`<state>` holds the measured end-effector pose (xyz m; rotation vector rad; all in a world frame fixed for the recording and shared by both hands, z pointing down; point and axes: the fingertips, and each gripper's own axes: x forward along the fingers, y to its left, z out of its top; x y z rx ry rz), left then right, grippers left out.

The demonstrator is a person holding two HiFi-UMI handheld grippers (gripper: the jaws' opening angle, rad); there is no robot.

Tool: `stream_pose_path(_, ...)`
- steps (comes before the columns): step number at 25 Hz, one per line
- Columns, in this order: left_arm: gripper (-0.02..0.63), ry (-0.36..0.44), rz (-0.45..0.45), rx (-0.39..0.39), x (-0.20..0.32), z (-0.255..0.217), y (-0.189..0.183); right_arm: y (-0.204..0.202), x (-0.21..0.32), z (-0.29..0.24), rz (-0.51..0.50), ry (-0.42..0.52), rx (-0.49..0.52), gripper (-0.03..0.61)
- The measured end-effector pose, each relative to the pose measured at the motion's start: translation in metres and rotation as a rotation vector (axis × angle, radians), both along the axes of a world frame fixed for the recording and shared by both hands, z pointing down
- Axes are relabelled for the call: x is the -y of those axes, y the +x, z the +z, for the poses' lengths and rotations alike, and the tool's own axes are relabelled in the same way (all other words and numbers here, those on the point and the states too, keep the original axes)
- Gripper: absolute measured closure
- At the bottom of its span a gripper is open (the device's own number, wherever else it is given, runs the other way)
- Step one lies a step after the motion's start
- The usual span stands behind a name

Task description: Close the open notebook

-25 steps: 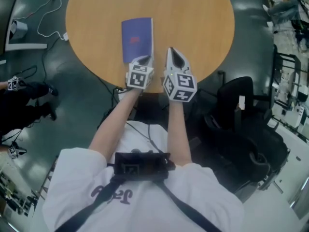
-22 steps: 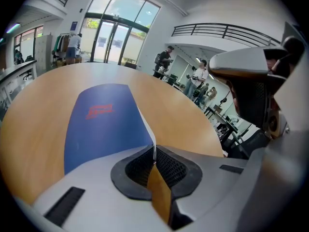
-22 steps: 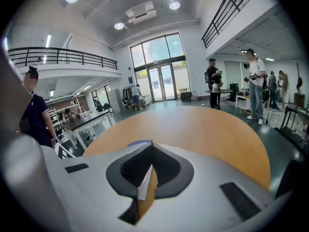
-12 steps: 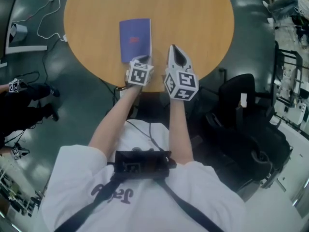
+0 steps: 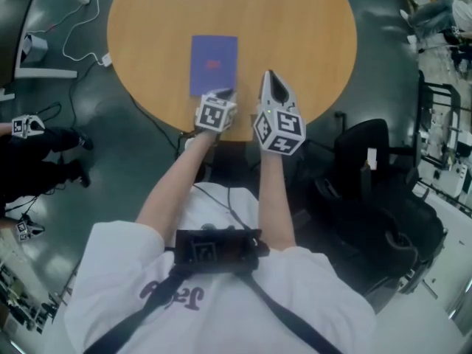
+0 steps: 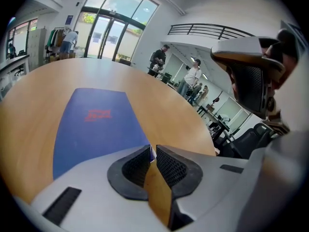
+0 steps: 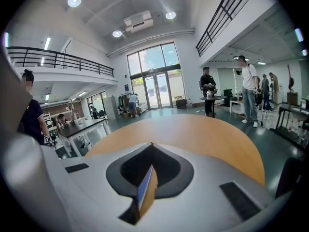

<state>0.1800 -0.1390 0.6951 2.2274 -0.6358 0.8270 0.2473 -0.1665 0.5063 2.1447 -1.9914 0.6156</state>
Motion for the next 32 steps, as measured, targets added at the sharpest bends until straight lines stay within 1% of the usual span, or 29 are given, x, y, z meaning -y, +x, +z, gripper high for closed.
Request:
stream_pose_path(5,0.572,0.03,0.006,-0.089,0.0,-0.022,-0.003,-0.008,0.003,-0.015,-0.009,0.033,-0.011,0.568)
stream_pose_path(6,0.56,0.038,0.01,-0.104,0.0,-0.027,-0.004,-0.011,0.004,-0.019,-0.014,0.043,-0.015,0.568)
stream_pose_path(7,0.537,0.046,0.013,-0.116,0.0,-0.031,-0.005,-0.013,0.004,-0.023,-0.018,0.053,-0.02,0.568)
stream_pose_path(8,0.528,0.055,0.015,-0.122,0.001,-0.034,-0.007,-0.015,0.004,-0.027,-0.022,0.062,-0.025,0.568)
stream_pose_path(10,0.523,0.071,0.01,-0.13,0.001,-0.037,-0.015,-0.019,0.003,-0.035,-0.029,0.082,-0.035,0.568)
stream_pose_path(14,0.525,0.105,-0.016,-0.224,0.002,-0.062,-0.032,-0.028,0.0,-0.052,-0.036,0.119,-0.055,0.568)
stream_pose_path(17,0.525,0.182,-0.034,-0.289,0.016,-0.098,-0.047,-0.037,0.001,-0.07,-0.047,0.161,-0.07,0.568)
stream_pose_path(20,0.525,0.281,-0.068,-0.347,0.032,-0.144,-0.066,-0.047,0.0,-0.088,-0.059,0.203,-0.089,0.568)
stream_pose_path(24,0.526,0.39,-0.098,-0.435,0.042,-0.206,-0.09,-0.063,-0.005,-0.107,-0.079,0.241,-0.103,0.568)
stream_pose_path(28,0.528,0.501,-0.13,-0.488,0.046,-0.259,-0.113,-0.085,-0.007,-0.12,-0.111,0.271,-0.115,0.568)
stream_pose_path(32,0.529,0.601,-0.143,-0.528,0.041,-0.299,-0.128,-0.102,-0.013,-0.13,-0.14,0.296,-0.124,0.568)
